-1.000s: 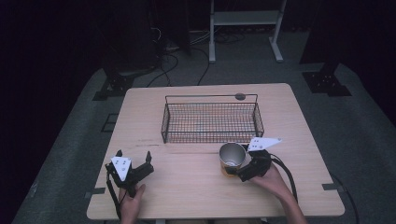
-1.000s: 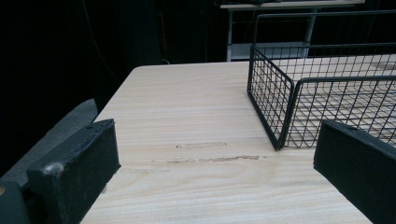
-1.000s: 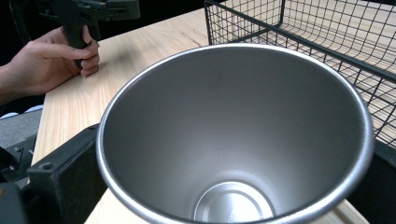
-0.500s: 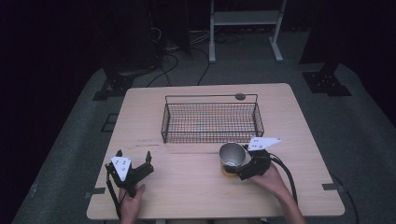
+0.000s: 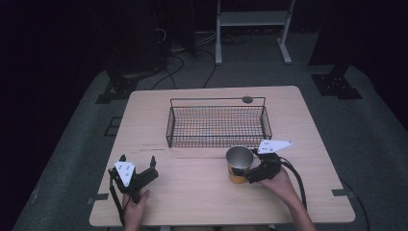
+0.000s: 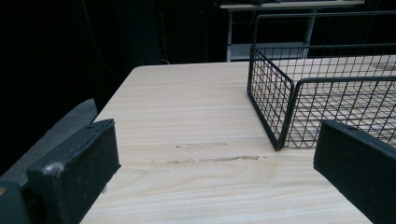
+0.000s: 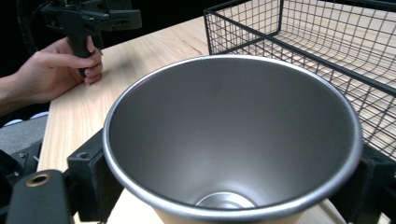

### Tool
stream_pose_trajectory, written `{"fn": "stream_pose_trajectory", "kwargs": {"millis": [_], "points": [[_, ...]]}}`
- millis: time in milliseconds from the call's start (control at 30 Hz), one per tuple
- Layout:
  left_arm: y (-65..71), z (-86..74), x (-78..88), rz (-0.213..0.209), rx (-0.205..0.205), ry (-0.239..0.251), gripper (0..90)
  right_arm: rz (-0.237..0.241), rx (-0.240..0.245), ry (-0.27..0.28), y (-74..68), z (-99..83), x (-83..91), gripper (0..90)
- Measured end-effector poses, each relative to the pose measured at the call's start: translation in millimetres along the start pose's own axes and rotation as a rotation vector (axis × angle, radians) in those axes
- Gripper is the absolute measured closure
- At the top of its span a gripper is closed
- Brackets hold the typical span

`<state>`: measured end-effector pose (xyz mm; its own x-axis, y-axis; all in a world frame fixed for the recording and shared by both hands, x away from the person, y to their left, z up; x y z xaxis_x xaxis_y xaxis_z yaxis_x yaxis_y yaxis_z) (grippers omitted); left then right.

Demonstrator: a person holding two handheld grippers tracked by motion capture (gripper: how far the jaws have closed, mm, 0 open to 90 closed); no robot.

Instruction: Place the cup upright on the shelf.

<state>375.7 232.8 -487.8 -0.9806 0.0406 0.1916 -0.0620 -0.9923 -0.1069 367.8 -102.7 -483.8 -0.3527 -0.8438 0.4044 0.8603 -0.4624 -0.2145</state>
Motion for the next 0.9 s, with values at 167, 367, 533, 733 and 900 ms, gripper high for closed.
{"fn": "stream_pose_trajectory", "kwargs": {"millis": [167, 367, 533, 733, 900], "points": [[-0.2, 0.0, 0.1, -0.001, 0.002, 0.0, 0.0, 0.017, -0.02, 0.007, 0.7, 3.5, 4.2, 12.4], [-0.2, 0.0, 0.0, -0.001, 0.003, 0.0, 0.0, 0.025, -0.017, 0.009, 0.9, 13.3, 11.5, 12.4], [-0.2, 0.0, 0.0, -0.002, 0.002, -0.001, 0.0, 0.028, -0.008, 0.008, 3.3, 24.2, 17.5, 12.4], [0.0, 0.0, -0.1, -0.002, 0.002, 0.0, 0.0, 0.035, -0.005, -0.004, 7.5, 36.0, 22.6, 12.4], [0.0, 0.0, 0.0, -0.002, 0.002, 0.0, 0.0, 0.034, 0.0, -0.005, 10.5, 46.3, 24.8, 12.4]]}}
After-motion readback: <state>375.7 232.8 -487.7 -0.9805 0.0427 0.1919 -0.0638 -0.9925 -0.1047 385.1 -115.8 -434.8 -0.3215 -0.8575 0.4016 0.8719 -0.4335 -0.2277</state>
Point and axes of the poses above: each handheld gripper's, and its own axes: x roughly backward along the jaws, z roughly out of its top, y roughly to its right, the point moved 10 cm from there along -x, roughly forward along the jaws, and after that the axes turned 3 degrees about -x, right-handed, at the moved point
